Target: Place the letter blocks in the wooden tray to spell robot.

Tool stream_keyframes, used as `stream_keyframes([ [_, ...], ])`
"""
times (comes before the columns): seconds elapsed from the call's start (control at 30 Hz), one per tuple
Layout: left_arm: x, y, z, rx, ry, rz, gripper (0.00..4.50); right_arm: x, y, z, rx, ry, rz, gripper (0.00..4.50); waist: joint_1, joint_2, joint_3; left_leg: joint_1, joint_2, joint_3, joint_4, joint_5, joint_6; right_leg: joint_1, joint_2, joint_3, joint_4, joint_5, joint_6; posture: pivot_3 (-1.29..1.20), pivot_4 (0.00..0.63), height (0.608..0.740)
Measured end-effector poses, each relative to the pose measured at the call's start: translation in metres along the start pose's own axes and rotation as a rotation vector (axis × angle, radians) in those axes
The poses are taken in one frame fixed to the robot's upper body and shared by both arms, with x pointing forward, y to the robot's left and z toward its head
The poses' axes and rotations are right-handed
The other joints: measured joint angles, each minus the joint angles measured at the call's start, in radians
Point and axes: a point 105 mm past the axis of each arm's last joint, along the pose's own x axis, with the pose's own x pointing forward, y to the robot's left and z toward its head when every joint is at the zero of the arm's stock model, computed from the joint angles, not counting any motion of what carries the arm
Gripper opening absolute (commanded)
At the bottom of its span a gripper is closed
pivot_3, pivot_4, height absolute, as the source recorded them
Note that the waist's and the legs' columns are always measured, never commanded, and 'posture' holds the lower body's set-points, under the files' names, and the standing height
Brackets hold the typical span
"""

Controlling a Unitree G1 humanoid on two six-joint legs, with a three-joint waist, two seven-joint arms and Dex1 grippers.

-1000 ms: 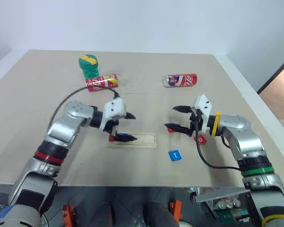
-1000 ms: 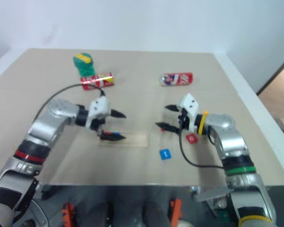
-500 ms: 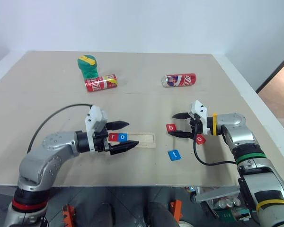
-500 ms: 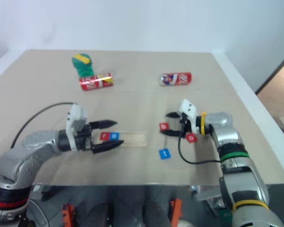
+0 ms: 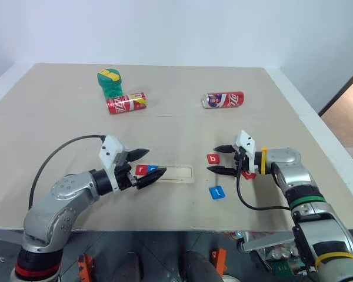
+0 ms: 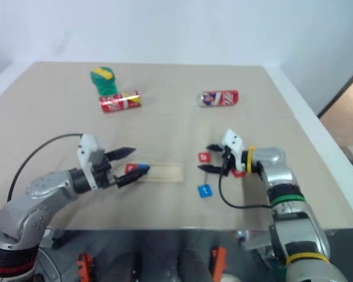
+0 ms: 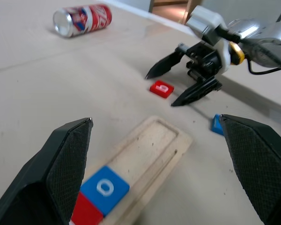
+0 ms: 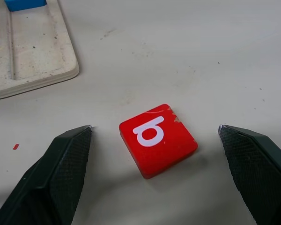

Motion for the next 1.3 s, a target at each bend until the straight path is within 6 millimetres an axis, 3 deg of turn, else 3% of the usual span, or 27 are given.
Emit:
stream_keyframes([
  [0.1,0.001,-0.001,-0.003,0.006,0.010,0.001,4.49,0.002,0.006,0.004,0.008,-0.007,-0.037,4.24,0.000,0.000,0.000,0.000,0.000,0.000,0.000,0.000,0.000,0.000,0.000,0.000,0.000,0.000,0.001,0.00,0.150,0.740],
  [0.17,-0.001,-0.001,-0.003,0.021,0.018,0.001,4.49,0.000,0.011,0.032,0.022,-0.086,-0.105,4.24,-0.001,0.001,0.001,0.000,0.001,0.000,-0.001,0.000,-0.001,-0.002,0.001,0.001,0.000,-0.003,0.005,0.00,0.150,0.740],
  [0.2,-0.001,-0.001,-0.004,0.024,0.021,0.001,4.49,-0.001,0.012,0.036,0.015,-0.095,-0.115,4.24,-0.001,0.001,0.001,0.000,0.001,0.000,-0.001,0.000,-0.001,-0.002,0.001,0.001,0.000,-0.003,0.005,0.00,0.150,0.740],
  [0.23,-0.004,-0.001,-0.006,0.028,0.035,0.002,4.49,-0.005,0.017,0.052,0.002,-0.133,-0.234,4.24,0.001,0.001,0.000,-0.001,0.001,-0.002,-0.003,0.000,-0.001,-0.002,0.001,-0.001,0.000,-0.004,0.005,0.00,0.150,0.740],
  [0.3,-0.005,-0.001,-0.009,0.024,0.043,0.004,4.49,0.001,0.027,0.056,0.051,-0.153,-0.364,4.24,0.002,0.000,-0.001,-0.002,0.002,-0.002,-0.003,0.000,-0.002,-0.003,0.001,-0.001,0.001,-0.005,0.005,0.00,0.150,0.740],
  [0.43,-0.005,0.000,-0.007,0.035,0.031,0.017,4.49,0.010,0.044,0.051,0.174,-0.123,-0.575,4.24,0.003,0.000,-0.001,-0.003,0.001,-0.002,-0.003,0.001,-0.004,-0.005,0.000,-0.001,0.001,-0.005,0.005,0.00,0.150,0.740],
  [0.63,-0.002,0.001,0.005,0.110,-0.077,0.065,4.49,0.012,0.043,0.035,0.263,-0.047,-0.862,4.24,0.002,0.000,-0.001,-0.003,0.000,0.002,-0.002,0.004,-0.003,-0.005,-0.001,0.002,-0.001,-0.002,0.005,0.00,0.150,0.740],
  [0.8,-0.005,0.001,0.006,0.176,-0.108,0.077,4.49,0.010,0.042,0.029,0.295,-0.017,-0.932,4.24,0.001,0.000,-0.001,-0.003,0.001,0.001,-0.003,0.004,-0.003,-0.005,0.001,0.001,-0.001,-0.002,0.005,0.00,0.150,0.740],
  [1.0,-0.007,-0.013,-0.004,0.194,-0.058,-0.065,4.49,0.022,0.047,0.019,0.370,0.007,-0.916,4.24,0.000,0.000,-0.001,-0.003,0.001,0.001,-0.005,0.004,-0.003,-0.006,0.001,0.001,-0.001,-0.003,0.004,0.00,0.150,0.740],
  [1.3,-0.011,-0.024,-0.012,0.204,0.029,-0.209,4.50,0.034,0.048,0.022,0.404,0.003,-0.872,1.29,-0.003,-0.001,-0.002,-0.002,0.001,0.001,-0.004,0.004,-0.002,-0.005,0.000,0.000,-0.001,-0.003,0.003,0.00,0.150,0.740],
])
